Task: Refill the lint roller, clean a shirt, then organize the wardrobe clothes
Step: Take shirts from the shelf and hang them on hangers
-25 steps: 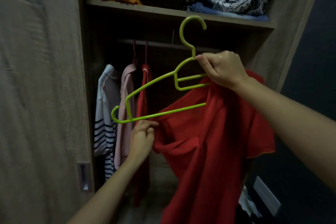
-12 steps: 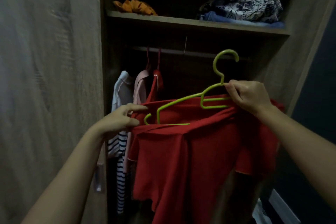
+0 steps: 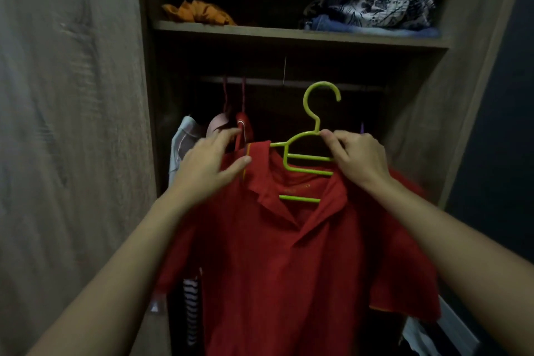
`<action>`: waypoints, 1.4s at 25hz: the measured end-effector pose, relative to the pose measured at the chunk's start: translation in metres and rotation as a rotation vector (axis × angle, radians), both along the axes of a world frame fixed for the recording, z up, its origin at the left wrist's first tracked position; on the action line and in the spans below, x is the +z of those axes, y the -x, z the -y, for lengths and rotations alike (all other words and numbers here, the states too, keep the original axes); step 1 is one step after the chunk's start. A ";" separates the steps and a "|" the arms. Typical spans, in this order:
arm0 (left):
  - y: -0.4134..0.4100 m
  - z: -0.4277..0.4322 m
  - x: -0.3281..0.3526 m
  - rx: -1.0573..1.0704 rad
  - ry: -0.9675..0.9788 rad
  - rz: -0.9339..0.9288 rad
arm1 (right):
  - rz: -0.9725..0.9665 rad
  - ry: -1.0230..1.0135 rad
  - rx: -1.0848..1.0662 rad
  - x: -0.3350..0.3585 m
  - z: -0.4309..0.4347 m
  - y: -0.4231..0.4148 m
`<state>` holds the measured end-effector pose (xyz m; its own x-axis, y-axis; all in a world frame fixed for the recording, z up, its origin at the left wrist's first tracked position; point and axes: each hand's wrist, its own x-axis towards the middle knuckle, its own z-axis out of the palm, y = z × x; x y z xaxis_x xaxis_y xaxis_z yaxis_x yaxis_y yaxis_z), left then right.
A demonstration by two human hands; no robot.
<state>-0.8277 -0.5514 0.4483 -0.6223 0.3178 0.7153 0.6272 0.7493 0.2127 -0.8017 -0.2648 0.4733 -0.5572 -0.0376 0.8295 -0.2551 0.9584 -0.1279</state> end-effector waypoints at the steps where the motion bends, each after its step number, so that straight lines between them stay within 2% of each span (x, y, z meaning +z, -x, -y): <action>1: 0.002 0.004 -0.002 -0.022 0.012 0.050 | 0.017 -0.003 0.030 0.000 0.003 -0.001; 4: 0.000 0.012 -0.003 -0.115 -0.083 0.023 | 0.020 -0.048 0.056 0.005 0.011 -0.003; 6: 0.002 0.029 0.002 -0.098 -0.191 -0.034 | 0.065 0.018 0.017 0.008 -0.004 0.001; 8: 0.007 0.047 0.004 -0.076 -0.264 -0.030 | 0.278 0.179 0.191 0.009 -0.026 0.004; 10: 0.006 0.050 0.006 -0.099 -0.274 -0.014 | 0.460 0.220 0.387 0.006 -0.037 0.008; 12: 0.007 0.049 0.009 -0.193 -0.337 0.065 | 0.489 0.182 0.462 0.003 -0.040 0.012; 14: 0.010 0.055 0.014 -0.283 -0.471 0.203 | 0.480 0.270 0.534 0.000 -0.040 0.014; 16: 0.017 0.064 0.014 -0.313 -0.499 0.281 | 0.452 0.381 0.576 -0.003 -0.043 0.018; 19: 0.013 0.065 0.016 -0.287 -0.296 0.273 | 0.419 0.427 0.559 -0.008 -0.048 0.021; 21: 0.011 0.062 0.019 -0.174 -0.175 0.148 | 0.430 0.394 0.492 -0.008 -0.045 0.021; 24: 0.006 0.045 0.019 0.003 -0.196 -0.075 | 0.279 0.174 0.143 0.001 -0.026 0.026; 26: 0.003 0.022 0.015 0.115 -0.215 -0.122 | 0.219 0.159 0.121 0.007 0.004 0.030; 28: 0.002 -0.004 0.009 0.168 -0.211 -0.102 | 0.353 0.343 0.244 0.009 0.041 0.035; 31: -0.001 -0.034 0.002 0.238 -0.210 -0.032 | 0.586 0.753 0.382 0.008 0.077 0.052; 33: -0.003 -0.052 -0.001 0.251 -0.174 -0.018 | 0.599 0.900 0.374 0.008 0.085 0.062; 35: -0.004 -0.063 0.003 0.191 -0.158 -0.009 | 0.541 0.960 0.334 0.010 0.086 0.067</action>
